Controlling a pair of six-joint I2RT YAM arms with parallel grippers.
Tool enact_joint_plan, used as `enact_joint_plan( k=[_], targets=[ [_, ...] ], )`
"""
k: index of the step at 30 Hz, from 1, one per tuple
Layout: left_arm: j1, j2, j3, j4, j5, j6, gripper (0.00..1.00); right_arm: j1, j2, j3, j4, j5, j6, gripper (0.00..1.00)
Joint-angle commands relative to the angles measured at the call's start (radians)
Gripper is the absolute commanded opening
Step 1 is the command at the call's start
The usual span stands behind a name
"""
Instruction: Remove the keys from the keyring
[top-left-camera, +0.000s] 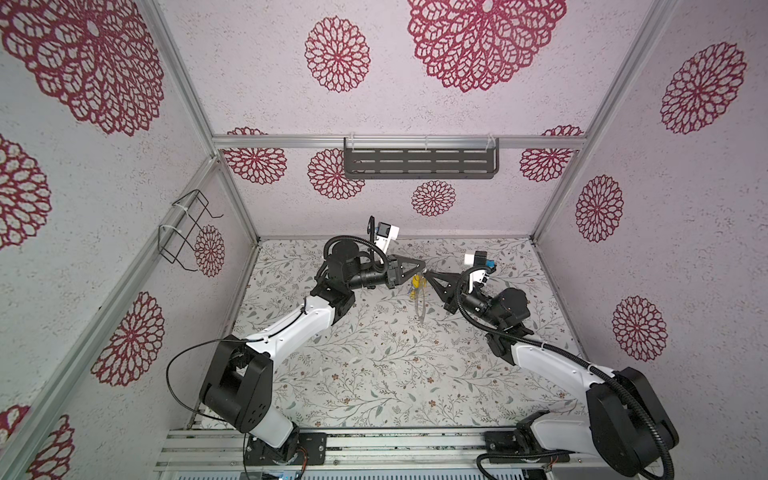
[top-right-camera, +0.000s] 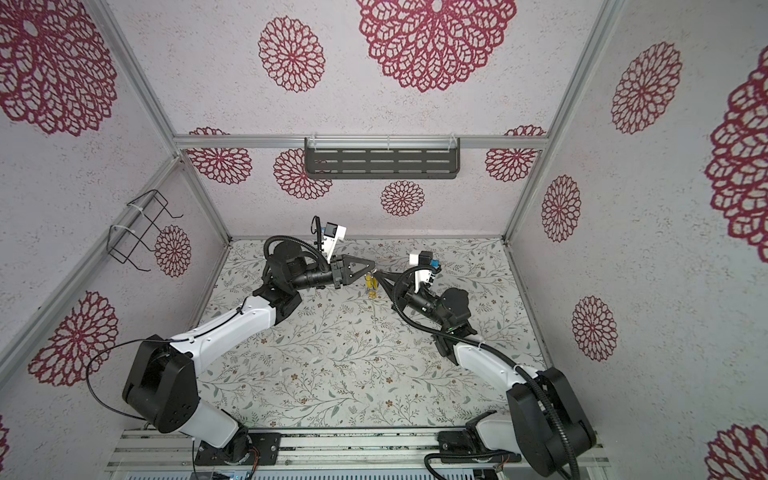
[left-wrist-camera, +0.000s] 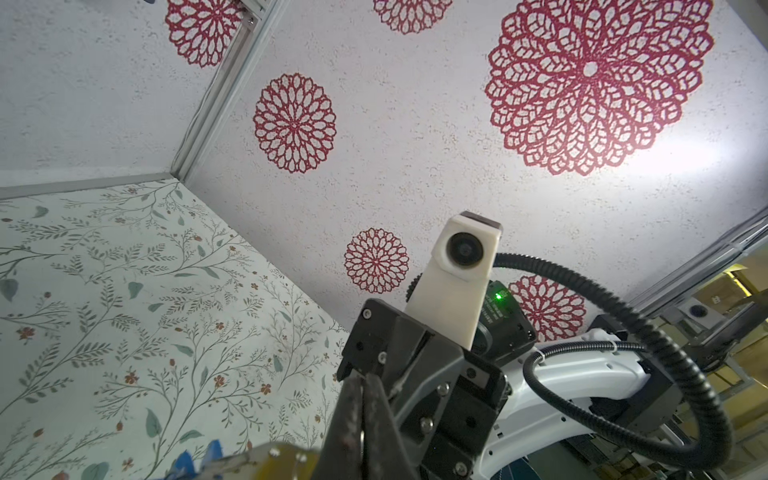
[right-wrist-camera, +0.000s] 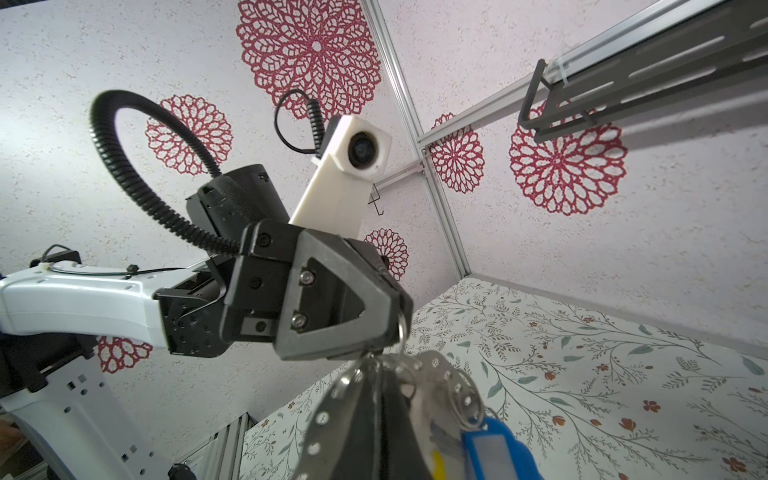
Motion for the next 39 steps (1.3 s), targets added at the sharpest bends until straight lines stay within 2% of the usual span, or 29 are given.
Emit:
enact_joint_plan(
  k=[1, 3, 6, 7, 9, 11, 14, 18, 21, 27, 30, 39],
  targets=[
    [-0.006, -0.017, 0.021, -0.027, -0.007, 0.028, 0.02, 0.005, -0.011, 0.044, 0.078, -0.026, 0.002, 0.0],
    [-0.006, -0.022, 0.036, -0.079, -0.006, 0.061, 0.0, 0.004, -0.026, 0.043, 0.026, -0.019, -0.022, 0.0],
    [-0.006, -0.04, 0.075, -0.232, -0.022, 0.165, 0.0, -0.014, -0.094, 0.049, -0.174, -0.003, -0.114, 0.26],
    [-0.007, -0.046, 0.089, -0.289, -0.023, 0.202, 0.0, -0.027, -0.12, 0.06, -0.283, 0.008, -0.148, 0.28],
    [-0.008, -0.056, 0.118, -0.396, -0.03, 0.277, 0.0, -0.056, -0.166, 0.092, -0.459, 0.023, -0.202, 0.29],
    [-0.009, -0.058, 0.163, -0.518, -0.035, 0.354, 0.0, -0.092, -0.182, 0.138, -0.603, -0.011, -0.236, 0.27],
    [-0.014, -0.043, 0.237, -0.674, -0.026, 0.447, 0.0, -0.133, -0.147, 0.226, -0.738, -0.155, -0.252, 0.24],
    [-0.019, -0.023, 0.289, -0.733, 0.011, 0.468, 0.0, -0.137, -0.073, 0.278, -0.699, -0.309, -0.186, 0.24],
    [-0.029, -0.021, 0.293, -0.716, 0.015, 0.46, 0.0, -0.135, -0.044, 0.267, -0.616, -0.348, -0.129, 0.23],
    [-0.044, -0.01, 0.296, -0.686, 0.018, 0.442, 0.0, -0.119, -0.033, 0.205, -0.421, -0.372, -0.024, 0.17],
    [-0.048, 0.003, 0.309, -0.688, 0.02, 0.441, 0.0, -0.111, -0.028, 0.195, -0.399, -0.372, -0.016, 0.14],
    [-0.049, 0.009, 0.327, -0.705, 0.013, 0.451, 0.0, -0.107, -0.036, 0.18, -0.385, -0.37, -0.015, 0.15]
  ],
)
